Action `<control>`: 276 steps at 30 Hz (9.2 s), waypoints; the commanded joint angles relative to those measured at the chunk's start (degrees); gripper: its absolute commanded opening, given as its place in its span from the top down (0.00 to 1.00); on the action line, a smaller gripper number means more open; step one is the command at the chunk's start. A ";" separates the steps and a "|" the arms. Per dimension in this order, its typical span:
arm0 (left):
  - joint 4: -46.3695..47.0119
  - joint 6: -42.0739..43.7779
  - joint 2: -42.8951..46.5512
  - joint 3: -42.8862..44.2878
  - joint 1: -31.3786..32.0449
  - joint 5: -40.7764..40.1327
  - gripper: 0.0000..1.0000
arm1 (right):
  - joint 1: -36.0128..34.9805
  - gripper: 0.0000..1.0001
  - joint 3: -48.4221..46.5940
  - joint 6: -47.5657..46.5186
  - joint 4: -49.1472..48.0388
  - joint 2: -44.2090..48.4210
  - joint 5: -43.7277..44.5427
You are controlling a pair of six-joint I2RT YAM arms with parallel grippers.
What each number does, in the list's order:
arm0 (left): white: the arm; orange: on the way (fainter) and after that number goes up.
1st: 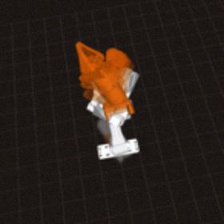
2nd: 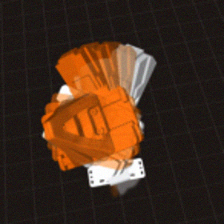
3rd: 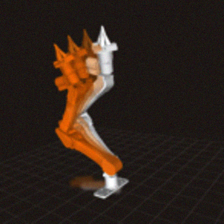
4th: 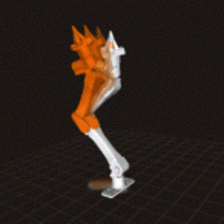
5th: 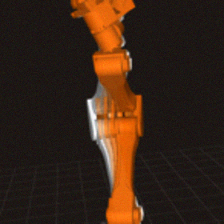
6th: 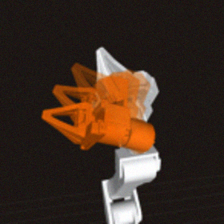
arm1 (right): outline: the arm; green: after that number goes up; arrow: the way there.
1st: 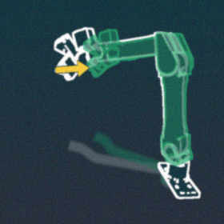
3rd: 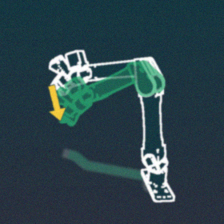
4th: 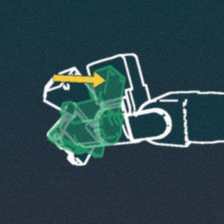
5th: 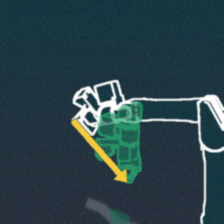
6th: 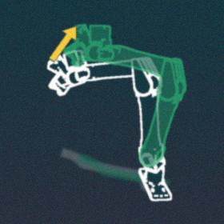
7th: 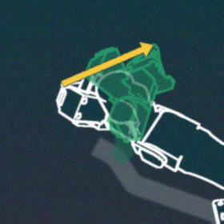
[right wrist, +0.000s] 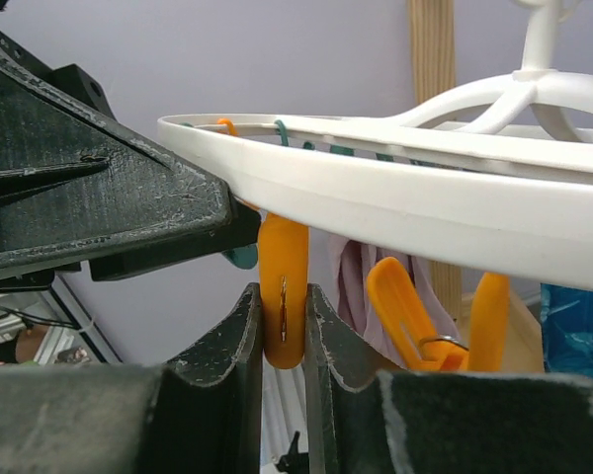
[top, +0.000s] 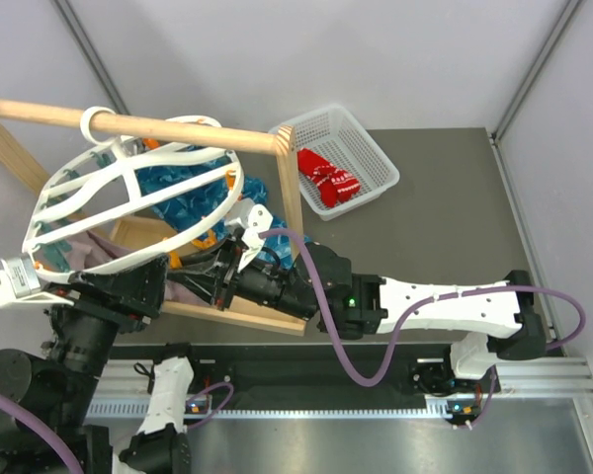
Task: Clip the socks to the hanger
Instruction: Open the clamp at the hanger, then adjust the sock in the bin, then pick up the sock from the bin.
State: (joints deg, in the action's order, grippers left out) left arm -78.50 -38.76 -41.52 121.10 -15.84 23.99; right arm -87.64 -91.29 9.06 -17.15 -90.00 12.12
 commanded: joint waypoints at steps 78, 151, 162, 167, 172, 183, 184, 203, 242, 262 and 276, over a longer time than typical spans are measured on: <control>-3.33 2.55 -2.08 -11.32 -1.65 6.51 1.00 | 38.04 0.00 42.77 9.59 35.27 40.35 25.25; -1.04 4.22 -1.37 -14.31 -0.16 6.42 1.00 | 61.88 0.34 -29.13 -8.09 37.89 -43.42 -9.04; -0.78 3.78 -1.55 -14.05 -0.16 6.69 1.00 | 61.53 0.48 -25.34 -7.83 35.78 -47.20 -10.80; -0.95 3.96 -1.46 -14.22 -0.16 6.51 1.00 | 61.53 0.51 -27.80 -6.86 36.57 -50.19 -11.68; -1.22 4.05 -1.28 -14.22 -0.16 6.16 1.00 | 61.44 0.77 -29.21 -6.42 37.01 -50.02 -11.59; -1.04 3.87 -1.11 -14.05 -0.16 6.07 1.00 | 61.97 0.85 -24.74 -8.62 36.48 -35.26 -7.81; -0.95 3.78 -1.20 -13.87 -0.16 6.24 1.00 | 62.06 0.85 -22.99 -8.36 35.61 -33.33 -8.42; -1.74 3.69 -0.85 -13.34 -0.25 6.16 1.00 | 62.68 1.00 -20.16 -3.52 31.13 -37.34 -17.57; -1.04 3.43 -0.49 -14.49 -0.25 6.42 1.00 | 60.92 0.46 -7.84 -5.28 23.29 -29.09 -21.69; -1.31 3.43 -0.32 -14.75 -0.25 6.07 1.00 | 59.33 0.49 -21.21 -7.21 28.48 -43.24 -14.14; -0.95 3.69 -0.23 -15.10 -0.25 5.98 1.00 | 59.33 1.00 -19.72 -6.51 28.13 -37.02 -10.47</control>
State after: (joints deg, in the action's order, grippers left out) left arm -78.89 -35.77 -42.00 106.43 -16.10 30.57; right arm -28.01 -109.80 2.59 12.51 -133.53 -1.17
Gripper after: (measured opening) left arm 0.228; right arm 0.012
